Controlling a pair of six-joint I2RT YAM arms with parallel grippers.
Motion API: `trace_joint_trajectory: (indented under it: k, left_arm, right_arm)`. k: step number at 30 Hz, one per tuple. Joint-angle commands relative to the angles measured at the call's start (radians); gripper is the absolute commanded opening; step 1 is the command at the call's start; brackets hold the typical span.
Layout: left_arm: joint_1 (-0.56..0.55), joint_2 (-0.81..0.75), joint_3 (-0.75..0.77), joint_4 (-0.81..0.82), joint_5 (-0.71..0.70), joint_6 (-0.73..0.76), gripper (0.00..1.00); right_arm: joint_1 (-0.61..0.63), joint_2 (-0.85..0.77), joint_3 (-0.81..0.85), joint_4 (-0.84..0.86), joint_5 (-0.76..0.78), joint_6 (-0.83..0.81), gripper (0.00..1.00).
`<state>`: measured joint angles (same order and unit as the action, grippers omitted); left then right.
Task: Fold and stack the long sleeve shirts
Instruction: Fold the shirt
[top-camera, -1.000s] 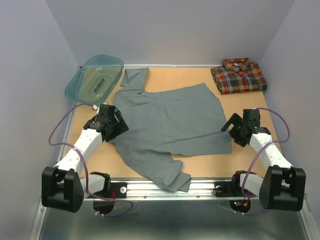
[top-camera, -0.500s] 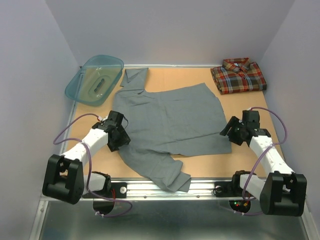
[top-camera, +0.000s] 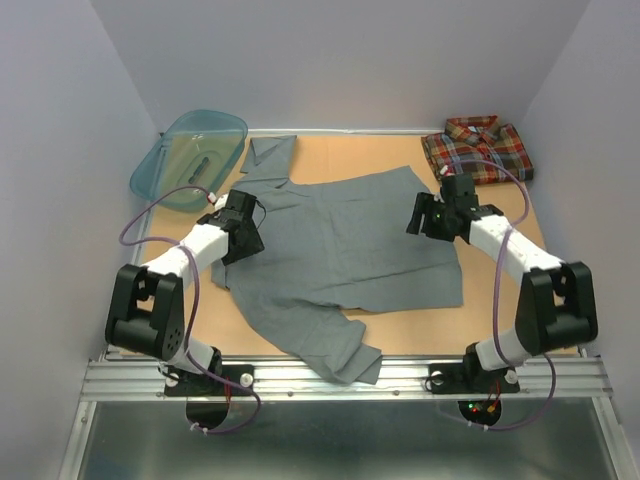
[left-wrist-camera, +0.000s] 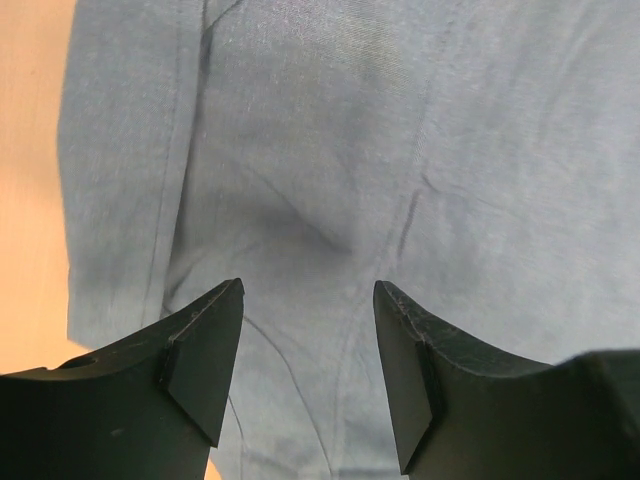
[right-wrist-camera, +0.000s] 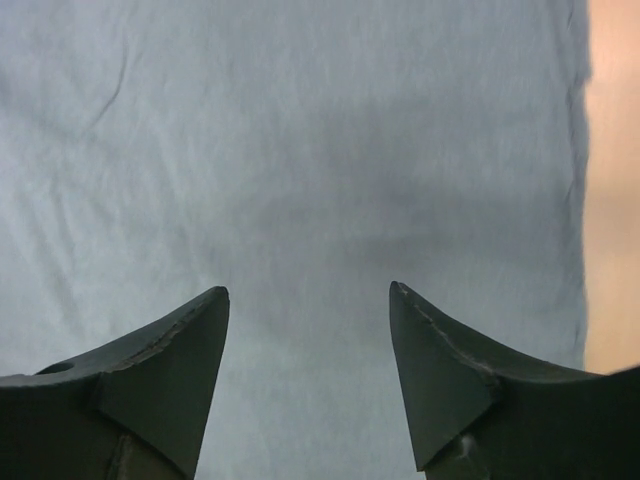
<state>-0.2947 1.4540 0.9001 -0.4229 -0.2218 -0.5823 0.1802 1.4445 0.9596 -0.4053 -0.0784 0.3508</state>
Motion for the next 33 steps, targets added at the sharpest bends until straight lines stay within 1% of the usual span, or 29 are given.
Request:
trace_joint_trajectory:
  k: [1, 5, 10, 13, 16, 20, 22, 25, 27, 29, 33]
  left_arm:
    - [-0.001, 0.072, 0.039, 0.038, -0.037, 0.100, 0.66]
    - [0.003, 0.127, 0.036, 0.076, -0.008, 0.125, 0.67]
    - [0.015, 0.152, 0.008, 0.101, 0.042, 0.125, 0.67]
    - [0.023, 0.173, -0.001, 0.113, 0.033, 0.127, 0.67]
    - [0.028, 0.224, 0.023, 0.093, 0.056, 0.128, 0.67]
    - [0.035, 0.270, 0.066, 0.090, 0.033, 0.137, 0.67]
    - [0.042, 0.293, 0.112, 0.078, 0.035, 0.144, 0.67]
    - [0.046, 0.354, 0.184, 0.066, 0.038, 0.157, 0.67]
    - [0.046, 0.381, 0.236, 0.050, 0.044, 0.165, 0.67]
    - [0.046, 0.393, 0.252, 0.027, 0.056, 0.168, 0.67]
    - [0.071, 0.347, 0.202, 0.009, 0.047, 0.162, 0.67]
  right_arm:
    - [0.024, 0.128, 0.138, 0.092, 0.060, -0.085, 0.72]
    - [0.024, 0.267, 0.200, 0.102, 0.166, -0.107, 0.75]
    - [0.024, 0.339, 0.222, 0.100, 0.192, -0.079, 0.76]
    - [0.012, 0.376, 0.203, 0.091, 0.242, -0.009, 0.76]
    - [-0.030, 0.386, 0.160, 0.082, 0.227, 0.060, 0.76]
    - [-0.113, 0.376, 0.105, 0.072, 0.230, 0.106, 0.76]
    - [-0.168, 0.361, 0.071, 0.069, 0.226, 0.131, 0.76]
    - [-0.217, 0.329, 0.047, 0.069, 0.221, 0.181, 0.76]
    - [-0.217, 0.332, 0.059, 0.069, 0.204, 0.174, 0.76]
    - [-0.217, 0.338, 0.077, 0.069, 0.183, 0.175, 0.76]
    - [-0.217, 0.326, 0.085, 0.068, 0.178, 0.180, 0.76]
